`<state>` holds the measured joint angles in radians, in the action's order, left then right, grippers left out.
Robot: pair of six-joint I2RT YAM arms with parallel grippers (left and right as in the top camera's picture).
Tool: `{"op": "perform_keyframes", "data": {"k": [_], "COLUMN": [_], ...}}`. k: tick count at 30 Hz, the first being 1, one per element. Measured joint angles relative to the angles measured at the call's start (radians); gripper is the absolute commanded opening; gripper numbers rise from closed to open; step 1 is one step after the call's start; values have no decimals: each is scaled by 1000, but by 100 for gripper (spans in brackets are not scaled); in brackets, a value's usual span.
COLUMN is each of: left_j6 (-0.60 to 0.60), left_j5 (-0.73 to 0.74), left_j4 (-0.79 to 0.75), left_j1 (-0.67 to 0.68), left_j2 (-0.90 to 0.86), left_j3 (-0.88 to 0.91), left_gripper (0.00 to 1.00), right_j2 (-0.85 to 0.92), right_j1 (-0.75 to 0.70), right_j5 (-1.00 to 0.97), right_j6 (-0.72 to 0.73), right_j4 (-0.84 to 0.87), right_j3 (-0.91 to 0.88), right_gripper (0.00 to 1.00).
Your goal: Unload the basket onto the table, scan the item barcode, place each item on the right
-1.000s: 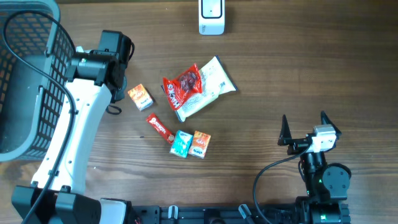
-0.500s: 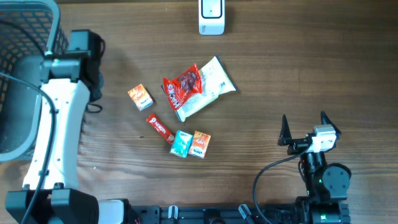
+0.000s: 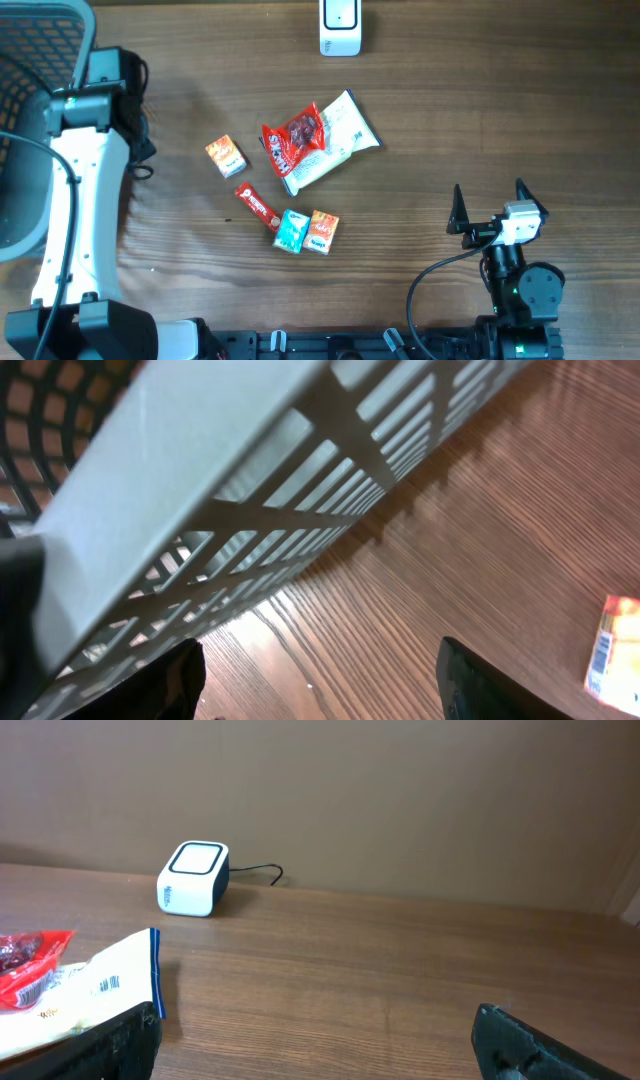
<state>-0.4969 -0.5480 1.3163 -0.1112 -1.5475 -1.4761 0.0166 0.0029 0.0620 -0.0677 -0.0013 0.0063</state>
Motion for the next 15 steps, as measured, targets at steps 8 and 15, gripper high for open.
{"op": "perform_keyframes", "data": {"k": [8, 15], "left_j6": [-18, 43], "left_j5": [64, 175], "left_j4": [-9, -103], "left_j1": [-83, -53], "left_j2": [0, 0], "left_j3": [0, 0], "left_gripper": [65, 65], "right_j2": [0, 0], "right_j1": [0, 0], "right_j5": [0, 0], "right_j6": [0, 0], "right_j4": [0, 0], "right_j3": [0, 0], "right_gripper": [100, 100]}}
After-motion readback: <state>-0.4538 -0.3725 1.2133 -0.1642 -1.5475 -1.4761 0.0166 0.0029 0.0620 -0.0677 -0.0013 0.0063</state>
